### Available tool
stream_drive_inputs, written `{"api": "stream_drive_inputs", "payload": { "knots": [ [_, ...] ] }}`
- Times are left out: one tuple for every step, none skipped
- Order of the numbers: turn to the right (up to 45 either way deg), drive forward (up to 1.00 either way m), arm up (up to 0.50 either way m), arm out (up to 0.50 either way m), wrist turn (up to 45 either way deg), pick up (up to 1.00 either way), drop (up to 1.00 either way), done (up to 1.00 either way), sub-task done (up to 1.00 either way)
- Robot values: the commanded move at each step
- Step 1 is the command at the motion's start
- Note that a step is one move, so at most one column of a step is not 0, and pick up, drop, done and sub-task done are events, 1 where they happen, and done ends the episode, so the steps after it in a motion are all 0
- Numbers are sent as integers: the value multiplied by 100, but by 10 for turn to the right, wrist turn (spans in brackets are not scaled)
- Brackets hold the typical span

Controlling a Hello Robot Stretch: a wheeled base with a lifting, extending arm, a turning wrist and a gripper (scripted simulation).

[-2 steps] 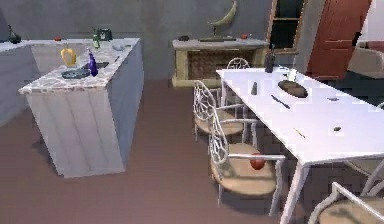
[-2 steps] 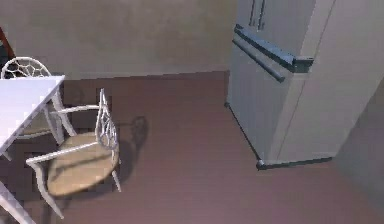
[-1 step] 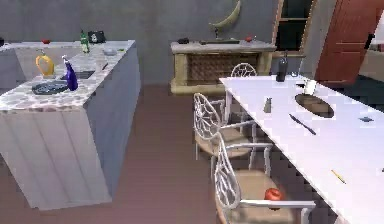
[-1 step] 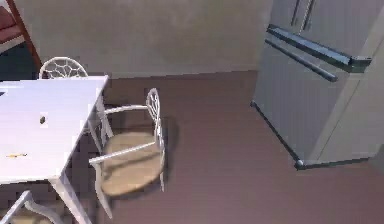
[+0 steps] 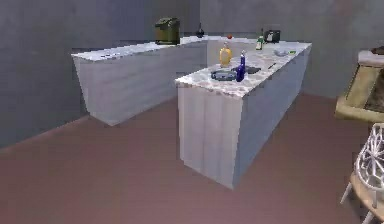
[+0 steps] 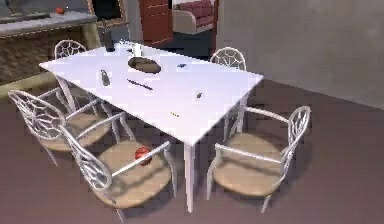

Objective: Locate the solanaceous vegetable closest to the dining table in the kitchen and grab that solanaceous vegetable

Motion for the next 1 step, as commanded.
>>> {"api": "stream_drive_inputs", "payload": {
  "knots": [
    [-240,0,0,0,0,0,0,0,0]
  ]
}}
